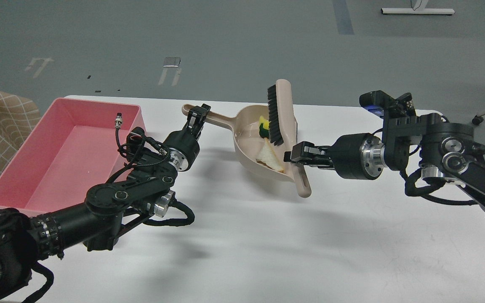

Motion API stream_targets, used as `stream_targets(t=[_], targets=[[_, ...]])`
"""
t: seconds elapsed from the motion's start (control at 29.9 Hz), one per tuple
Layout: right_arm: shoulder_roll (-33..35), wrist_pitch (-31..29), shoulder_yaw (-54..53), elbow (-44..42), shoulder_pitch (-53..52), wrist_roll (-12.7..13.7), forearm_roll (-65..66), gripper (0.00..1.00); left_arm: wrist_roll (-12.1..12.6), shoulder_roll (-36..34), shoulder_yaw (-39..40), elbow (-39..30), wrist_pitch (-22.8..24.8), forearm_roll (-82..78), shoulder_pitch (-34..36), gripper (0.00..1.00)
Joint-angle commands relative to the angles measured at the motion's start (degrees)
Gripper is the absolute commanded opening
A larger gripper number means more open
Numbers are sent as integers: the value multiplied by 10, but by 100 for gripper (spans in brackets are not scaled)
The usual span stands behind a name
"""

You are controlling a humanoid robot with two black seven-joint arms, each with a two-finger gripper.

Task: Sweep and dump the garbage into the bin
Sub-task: 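Brush the debris deeper into the dustpan with the right gripper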

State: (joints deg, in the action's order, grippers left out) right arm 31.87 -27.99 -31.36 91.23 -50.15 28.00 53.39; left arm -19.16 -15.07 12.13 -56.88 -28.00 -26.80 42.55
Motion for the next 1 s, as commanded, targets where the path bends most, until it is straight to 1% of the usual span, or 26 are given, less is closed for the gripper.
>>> stream_targets(t=[0.0, 0.47, 0.77, 0.97], targets=[[2, 0, 3, 0, -9, 0, 0, 1, 0, 0, -1, 0, 0, 0, 1, 0], [14, 0, -42, -13, -7, 0, -1, 1, 0, -4, 3, -1, 0, 0, 3, 0], [32, 0, -89, -21, 13, 0, -5, 1, 3, -15, 43, -2, 0, 4, 3, 0], [49, 0, -106, -30, 27, 0, -49, 2, 4, -34, 53, -8, 0, 14, 3, 0]])
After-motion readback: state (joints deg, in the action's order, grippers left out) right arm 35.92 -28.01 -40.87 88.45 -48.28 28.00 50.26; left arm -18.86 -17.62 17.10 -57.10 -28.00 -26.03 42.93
